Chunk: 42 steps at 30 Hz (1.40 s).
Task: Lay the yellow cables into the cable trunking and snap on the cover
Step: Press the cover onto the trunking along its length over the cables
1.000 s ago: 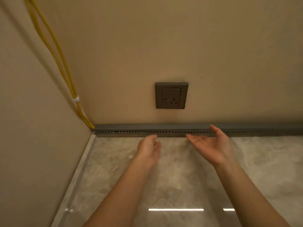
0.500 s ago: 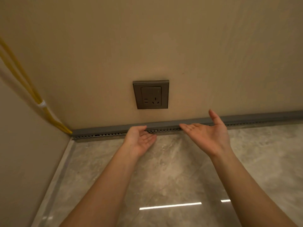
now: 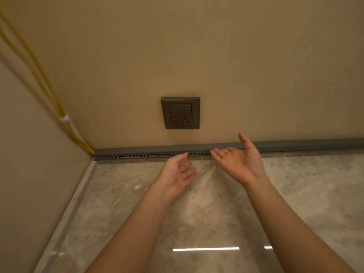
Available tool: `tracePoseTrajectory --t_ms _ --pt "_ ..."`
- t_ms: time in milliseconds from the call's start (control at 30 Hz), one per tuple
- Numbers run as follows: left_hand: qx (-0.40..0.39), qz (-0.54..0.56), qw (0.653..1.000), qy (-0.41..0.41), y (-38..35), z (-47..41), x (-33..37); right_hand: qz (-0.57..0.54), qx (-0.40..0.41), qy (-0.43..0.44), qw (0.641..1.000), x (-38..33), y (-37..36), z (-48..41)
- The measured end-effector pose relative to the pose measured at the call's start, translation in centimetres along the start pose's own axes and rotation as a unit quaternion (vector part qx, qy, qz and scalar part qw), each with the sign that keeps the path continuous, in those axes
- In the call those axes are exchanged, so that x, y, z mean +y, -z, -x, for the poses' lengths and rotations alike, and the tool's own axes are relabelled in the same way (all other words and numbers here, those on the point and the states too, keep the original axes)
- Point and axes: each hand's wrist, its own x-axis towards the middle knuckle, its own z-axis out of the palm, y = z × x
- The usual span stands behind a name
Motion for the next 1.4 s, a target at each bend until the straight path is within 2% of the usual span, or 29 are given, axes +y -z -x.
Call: tracePoseTrajectory --t_ms 200,500,800,933,1067,1267,1400 --pt "-0.029 -0.056 0.998 0.009 -0.1 1.7 -0.5 -0.006 0.033 0.027 0.999 1.3 -0.3 0.8" --pt "-0.090 -0.102 0.990 0.033 0.2 2.8 -1.2 0.085 0.059 0.067 0.992 3.4 0.8 1.8" --pt "-0.100 -0.096 0.990 0.022 -4.0 2.1 -1.7 0.127 0.074 0.061 0.987 -0.4 2.2 3.5" --pt "-0.074 -0.060 0.995 0.020 -7.2 0.6 -3.6 0.124 0.079 0.047 0.988 -3.9 3.4 4.0" --pt "-0.040 0.040 0.998 0.020 -11.9 -1.5 -5.8 0.103 0.094 0.023 0.990 -8.9 5.2 4.7" --pt "0.008 0.174 0.985 -0.015 -19.1 -4.5 -8.4 0.037 0.077 0.036 0.996 -16.9 8.2 6.2" --pt "0.104 0.140 0.983 -0.064 -21.4 -6.1 -9.6 0.037 0.053 0.028 0.998 -20.0 8.9 6.2"
